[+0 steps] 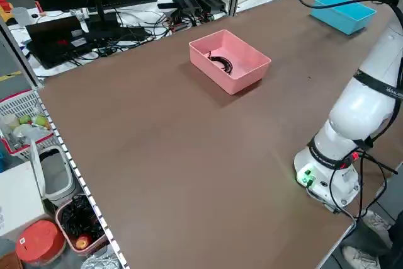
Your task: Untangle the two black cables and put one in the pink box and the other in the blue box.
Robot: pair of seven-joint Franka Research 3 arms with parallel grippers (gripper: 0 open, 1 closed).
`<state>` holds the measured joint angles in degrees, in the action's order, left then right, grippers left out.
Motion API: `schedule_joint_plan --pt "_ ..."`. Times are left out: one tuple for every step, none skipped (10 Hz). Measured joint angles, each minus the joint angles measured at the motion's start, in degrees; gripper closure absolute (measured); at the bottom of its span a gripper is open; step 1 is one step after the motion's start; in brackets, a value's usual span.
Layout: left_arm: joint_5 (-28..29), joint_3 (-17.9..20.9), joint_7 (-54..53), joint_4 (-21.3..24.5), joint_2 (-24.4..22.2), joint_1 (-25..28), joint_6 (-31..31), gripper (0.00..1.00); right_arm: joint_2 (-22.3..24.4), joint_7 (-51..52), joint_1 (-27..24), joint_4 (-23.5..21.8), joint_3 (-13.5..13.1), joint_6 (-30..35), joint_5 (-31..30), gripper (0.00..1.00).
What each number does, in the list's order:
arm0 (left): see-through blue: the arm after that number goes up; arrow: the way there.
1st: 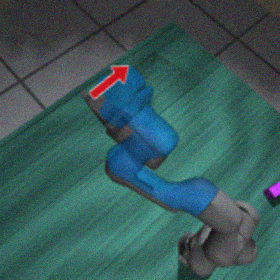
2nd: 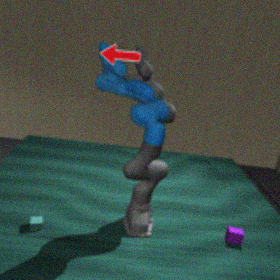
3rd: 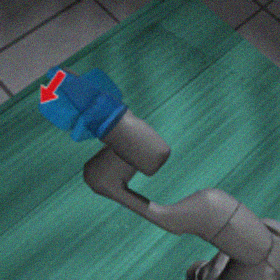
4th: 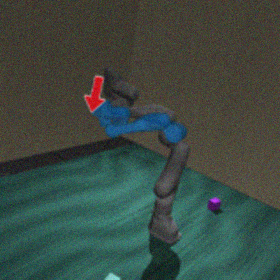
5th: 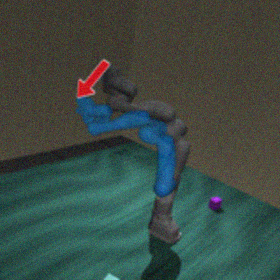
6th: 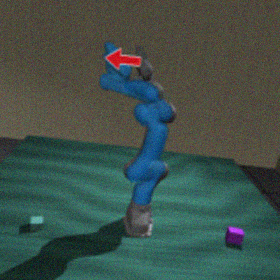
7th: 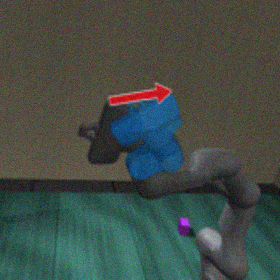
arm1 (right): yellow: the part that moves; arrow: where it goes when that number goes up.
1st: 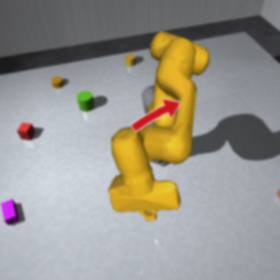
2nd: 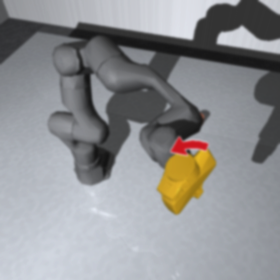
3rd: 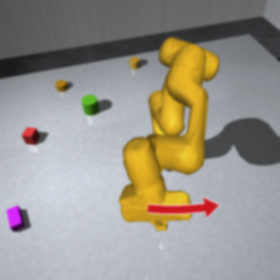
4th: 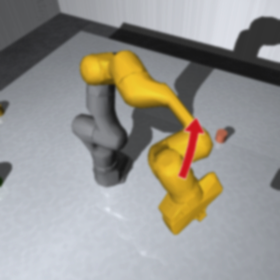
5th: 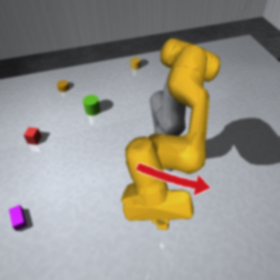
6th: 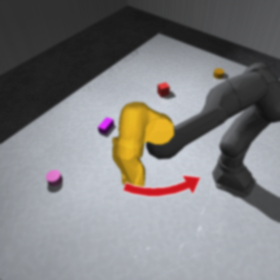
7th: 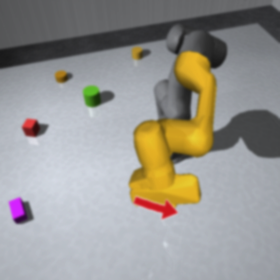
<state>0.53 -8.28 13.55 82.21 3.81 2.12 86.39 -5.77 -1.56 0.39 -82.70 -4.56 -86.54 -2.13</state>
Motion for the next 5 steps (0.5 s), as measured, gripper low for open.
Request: schedule_joint_plan --pt "0.0 0.0 0.0 0.0 0.0 0.5 0.0 0.00 0.1 0.0 0.4 0.0 0.0 0.2 0.0 0.00" --pt "0.0 0.0 0.0 0.0 0.0 1.0 0.0 0.00 0.1 0.0 0.7 -0.1 0.0 0.2 0.0 0.00" --pt "0.0 0.1 0.0 0.0 0.0 1.3 0.0 0.00 0.1 0.0 0.8 -0.1 0.0 0.2 0.0 0.00" --pt "0.0 0.0 0.0 -0.1 0.0 1.2 0.0 0.00 0.1 0.0 0.8 -0.1 0.0 0.4 0.0 0.00" --pt "0.0 0.0 0.0 -0.1 -0.2 1.3 0.0 0.00 0.1 0.0 0.8 -0.1 0.0 0.8 0.0 0.00"
